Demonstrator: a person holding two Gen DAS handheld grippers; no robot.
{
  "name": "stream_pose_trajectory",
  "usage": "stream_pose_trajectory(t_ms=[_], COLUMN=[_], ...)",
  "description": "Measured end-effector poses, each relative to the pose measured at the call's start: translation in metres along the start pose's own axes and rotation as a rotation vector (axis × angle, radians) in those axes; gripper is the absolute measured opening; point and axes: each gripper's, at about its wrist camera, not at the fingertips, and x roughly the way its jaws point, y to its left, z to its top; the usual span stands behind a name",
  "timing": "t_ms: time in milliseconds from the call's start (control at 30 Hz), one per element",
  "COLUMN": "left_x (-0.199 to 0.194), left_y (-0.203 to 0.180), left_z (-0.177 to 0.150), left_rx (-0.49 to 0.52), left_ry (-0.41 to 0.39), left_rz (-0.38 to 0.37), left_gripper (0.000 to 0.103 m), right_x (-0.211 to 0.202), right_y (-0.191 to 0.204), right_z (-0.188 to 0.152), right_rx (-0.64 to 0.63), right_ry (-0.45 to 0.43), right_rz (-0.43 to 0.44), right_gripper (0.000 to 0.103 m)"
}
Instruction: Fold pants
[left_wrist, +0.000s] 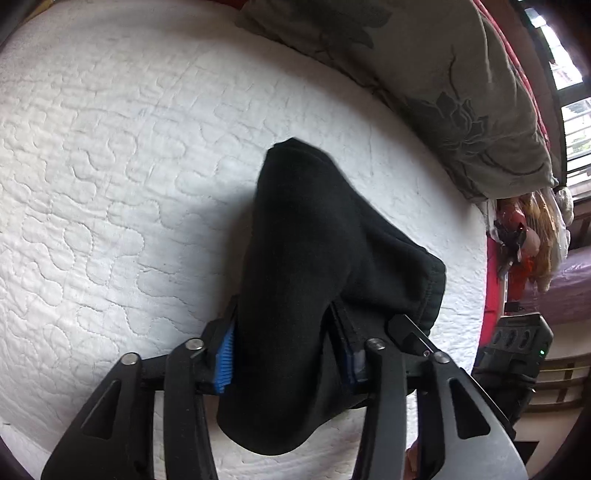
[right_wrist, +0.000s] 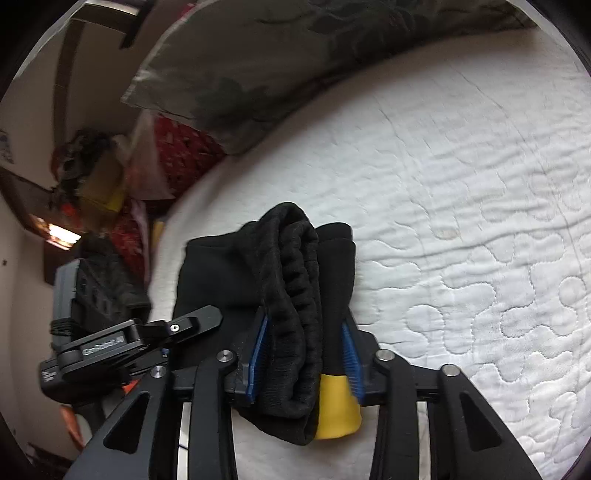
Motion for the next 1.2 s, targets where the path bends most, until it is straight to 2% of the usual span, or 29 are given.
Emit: stream_pose_trajectory(t_ms=[133, 233, 333, 433, 533, 600, 667, 800, 900, 967, 1033, 1200], left_x=[-0.011, -0.028, -0.050, -0.057, -0.053, -0.049, -0.044, -0.044, -0.051, -0.057, -0.061, -0.072], left_y=[0.000, 0.002, 0.001, -0.006, -0.020, -0.021, -0.023, -0.015, -0.005, -0.003, -0.007, -0.019], left_z=[-0.011, -0.023, -0.044, -0.072, -0.107, -0.124, -0.137, -0.153, -0.163, -0.169, -0.171, -0.176], left_rx=[0.029, 0.042, 0.044, 0.049, 0.105, 0.146, 0.169, 0.129, 0.066, 0.061, 0.070, 0.117], left_ry=[-0.029, -0.070, -0.153, -0.220, -0.269, -0.275, -0.275, -0.267, -0.295, -0.338, -0.381, -0.448], left_rz=[0.000, 0.051, 0.129, 0.254, 0.388, 0.460, 0.498, 0.441, 0.402, 0.427, 0.458, 0.510], left_gripper=[0.055, 0.055, 0.055, 0.056, 0.056, 0.056, 0.056, 0.056, 0.056, 0.056, 0.056, 0.056], right_x=[-0.003, -0.027, -0.058, -0.081, -0.093, -0.100, -0.110, -0.127, -0.135, -0.136, -0.135, -0.139], right_y=[-0.025, -0.033, -0.034, -0.019, -0.001, 0.009, 0.014, 0.028, 0.039, 0.043, 0.045, 0.046], right_z=[-0.002, -0.003, -0.007, -0.024, -0.056, -0.079, -0.099, -0.130, -0.143, -0.147, -0.148, -0.153], right_rx=[0.077, 0.095, 0.074, -0.041, -0.171, -0.222, -0.262, -0.369, -0.408, -0.415, -0.413, -0.438], right_ry=[0.008, -0.017, -0.068, -0.076, -0.091, -0.119, -0.154, -0.210, -0.255, -0.285, -0.280, -0.288], right_rz=[0.082, 0.105, 0.090, -0.044, -0.186, -0.266, -0.311, -0.363, -0.412, -0.415, -0.417, -0.476], right_gripper=[0.049, 0.049, 0.051, 0.060, 0.073, 0.083, 0.089, 0.092, 0.097, 0.099, 0.099, 0.099])
